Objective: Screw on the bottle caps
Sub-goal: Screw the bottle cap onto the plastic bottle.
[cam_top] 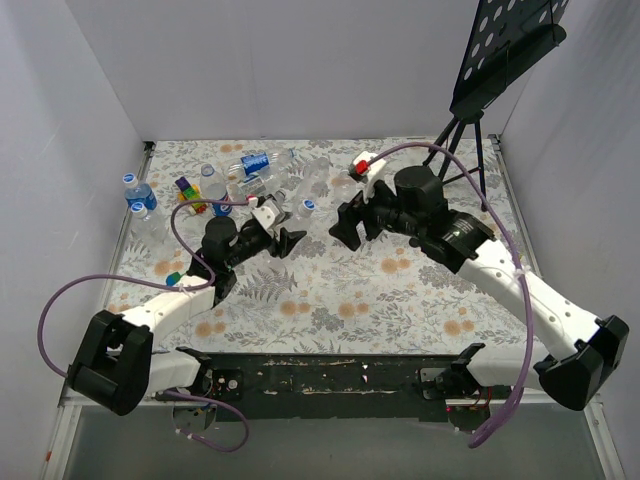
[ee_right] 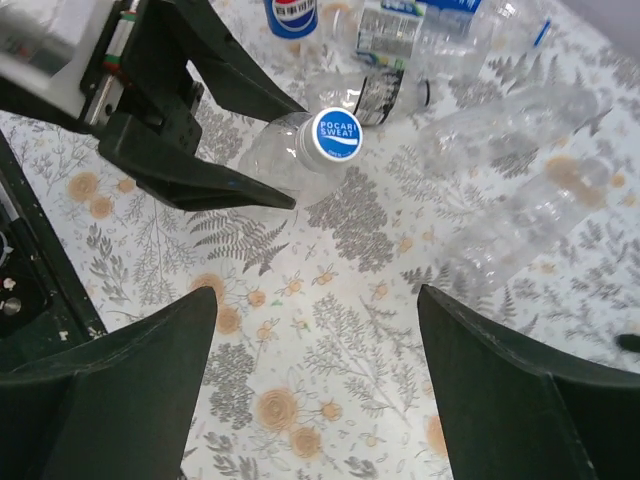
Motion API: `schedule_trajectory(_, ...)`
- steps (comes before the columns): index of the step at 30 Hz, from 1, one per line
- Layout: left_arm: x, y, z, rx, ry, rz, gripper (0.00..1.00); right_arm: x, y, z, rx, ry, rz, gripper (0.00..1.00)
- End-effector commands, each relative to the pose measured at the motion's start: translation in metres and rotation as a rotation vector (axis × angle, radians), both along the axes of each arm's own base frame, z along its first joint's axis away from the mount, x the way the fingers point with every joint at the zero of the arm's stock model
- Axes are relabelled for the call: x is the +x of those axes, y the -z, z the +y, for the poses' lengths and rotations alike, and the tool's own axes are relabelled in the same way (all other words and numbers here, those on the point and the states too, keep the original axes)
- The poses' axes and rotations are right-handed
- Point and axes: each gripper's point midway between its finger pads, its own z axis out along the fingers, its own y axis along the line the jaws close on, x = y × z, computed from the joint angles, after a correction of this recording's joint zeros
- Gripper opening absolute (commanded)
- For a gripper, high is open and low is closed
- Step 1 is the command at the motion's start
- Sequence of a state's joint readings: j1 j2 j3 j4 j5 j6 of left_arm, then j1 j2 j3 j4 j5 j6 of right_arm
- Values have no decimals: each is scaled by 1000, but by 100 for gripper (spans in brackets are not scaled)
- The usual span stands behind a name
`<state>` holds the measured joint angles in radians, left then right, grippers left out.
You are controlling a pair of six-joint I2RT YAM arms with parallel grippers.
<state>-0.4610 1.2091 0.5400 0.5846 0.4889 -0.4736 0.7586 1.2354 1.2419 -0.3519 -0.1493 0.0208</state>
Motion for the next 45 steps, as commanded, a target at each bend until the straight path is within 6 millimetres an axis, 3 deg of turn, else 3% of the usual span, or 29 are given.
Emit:
schedule_trajectory(1, 0, -29, -2, -88, 67, 12, 0, 11, -43, -13, 23, -93, -212, 89)
schedule_trajectory(8, -17, -26, -8, -61, 220, 42, 0, 12, -64, -25, 147, -356, -295, 82)
schedule_trajectory(15, -35, -27, -16, -47, 358, 54, 0, -1, -47, -11, 139, -625, -316, 71)
schedule_trajectory(22, -49, -27, -21, -45, 456, 71, 0, -7, -41, 5, 103, -712, -347, 68)
schedule_trajectory(32, -55, -31, -22, -52, 483, 74, 0, -14, -22, 37, 4, -795, -314, 61)
schedule_trajectory(45, -57, -34, -23, -61, 493, 70, 0, -12, -3, 40, -58, -795, -259, 53)
